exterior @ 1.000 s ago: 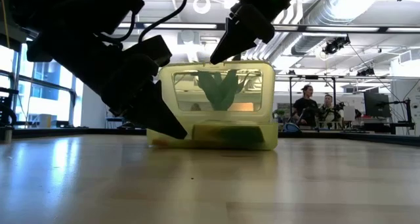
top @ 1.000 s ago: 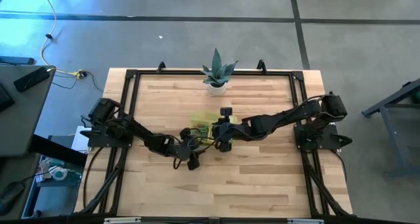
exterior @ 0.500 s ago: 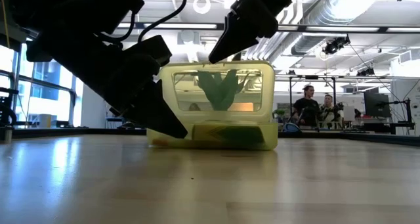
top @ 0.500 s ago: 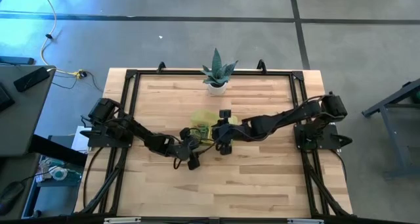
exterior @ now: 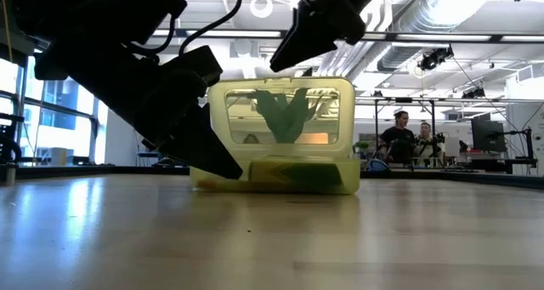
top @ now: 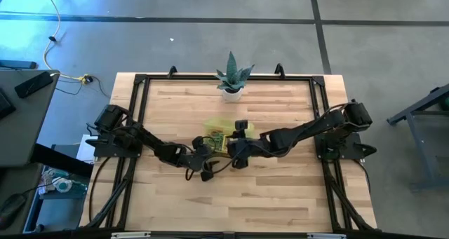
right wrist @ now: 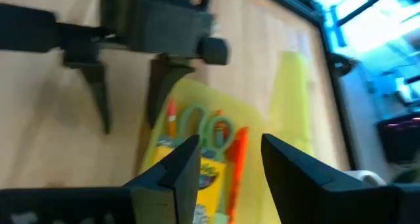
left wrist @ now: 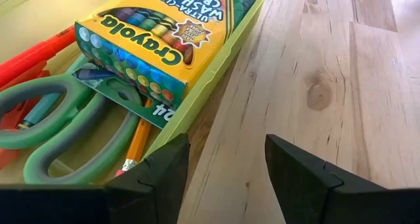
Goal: Pack school essentials
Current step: Close the yellow supply box
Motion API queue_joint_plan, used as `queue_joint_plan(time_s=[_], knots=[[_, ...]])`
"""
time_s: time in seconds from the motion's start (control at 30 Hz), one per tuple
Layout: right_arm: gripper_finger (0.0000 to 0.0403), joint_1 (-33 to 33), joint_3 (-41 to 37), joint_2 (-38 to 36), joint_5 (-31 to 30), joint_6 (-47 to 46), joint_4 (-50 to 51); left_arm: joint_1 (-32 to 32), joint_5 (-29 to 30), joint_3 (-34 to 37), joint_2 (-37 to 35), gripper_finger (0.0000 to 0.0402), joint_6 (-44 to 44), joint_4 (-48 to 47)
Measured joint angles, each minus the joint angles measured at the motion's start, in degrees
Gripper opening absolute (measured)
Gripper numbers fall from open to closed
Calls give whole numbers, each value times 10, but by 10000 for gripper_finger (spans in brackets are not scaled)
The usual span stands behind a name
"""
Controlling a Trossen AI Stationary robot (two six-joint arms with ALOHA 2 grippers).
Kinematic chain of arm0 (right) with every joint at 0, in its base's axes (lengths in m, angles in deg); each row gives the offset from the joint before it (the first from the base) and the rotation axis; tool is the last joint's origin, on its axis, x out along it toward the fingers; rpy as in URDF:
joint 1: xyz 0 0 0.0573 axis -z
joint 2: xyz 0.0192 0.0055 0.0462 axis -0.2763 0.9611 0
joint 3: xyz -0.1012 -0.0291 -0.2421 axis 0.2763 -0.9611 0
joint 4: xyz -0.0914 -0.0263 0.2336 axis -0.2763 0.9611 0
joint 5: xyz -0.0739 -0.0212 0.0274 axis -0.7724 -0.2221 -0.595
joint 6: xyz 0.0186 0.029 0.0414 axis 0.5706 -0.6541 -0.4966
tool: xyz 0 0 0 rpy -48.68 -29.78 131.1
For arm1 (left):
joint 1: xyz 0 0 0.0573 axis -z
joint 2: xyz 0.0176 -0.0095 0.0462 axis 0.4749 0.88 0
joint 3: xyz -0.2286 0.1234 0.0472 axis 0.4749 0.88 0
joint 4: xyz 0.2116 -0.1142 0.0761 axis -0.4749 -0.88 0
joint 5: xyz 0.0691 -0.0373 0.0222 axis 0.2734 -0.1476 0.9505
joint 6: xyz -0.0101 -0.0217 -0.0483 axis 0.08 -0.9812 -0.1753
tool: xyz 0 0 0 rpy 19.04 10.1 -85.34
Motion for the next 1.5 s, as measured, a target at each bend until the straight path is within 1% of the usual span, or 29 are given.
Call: queue_joint_plan(time_s=[0.17, 0.27, 0.33, 0.43, 0.53, 0.7, 0.77, 0.87, 1.0, 1.17, 1.33, 1.5], knots=[[152, 2, 1, -11, -35, 32, -35, 0, -1, 0, 0, 188, 0, 0], [152, 8, 1, -31, -69, 42, -47, 0, -2, 0, 0, 188, 0, -1], [152, 17, 1, -46, -89, 41, -47, 0, -2, 0, 0, 188, 0, -2], [152, 44, 1, -64, -95, 27, -46, 0, -8, 0, 0, 188, 0, -5], [152, 79, 2, -66, -60, 9, -44, 0, -11, 0, 0, 188, 0, -5], [152, 134, 1, -51, 50, -38, -9, 0, -11, 0, 0, 188, 0, -5], [152, 146, 1, -47, 70, -51, -4, 0, -11, 0, 0, 188, 0, -5], [152, 155, 1, -44, 85, -63, 4, 0, -11, 0, 0, 188, 4, -5], [152, 160, 1, -43, 137, -87, 10, 0, -11, 0, 0, 188, 4, -5], [152, 160, 1, -35, 154, -98, 14, 0, -11, 0, 0, 188, 4, -3], [152, 158, 0, -21, 185, -116, 12, 0, -12, 0, 0, 188, 1, -2], [152, 146, 0, -15, 186, -127, 20, 0, -18, 0, 0, 188, 0, -1]])
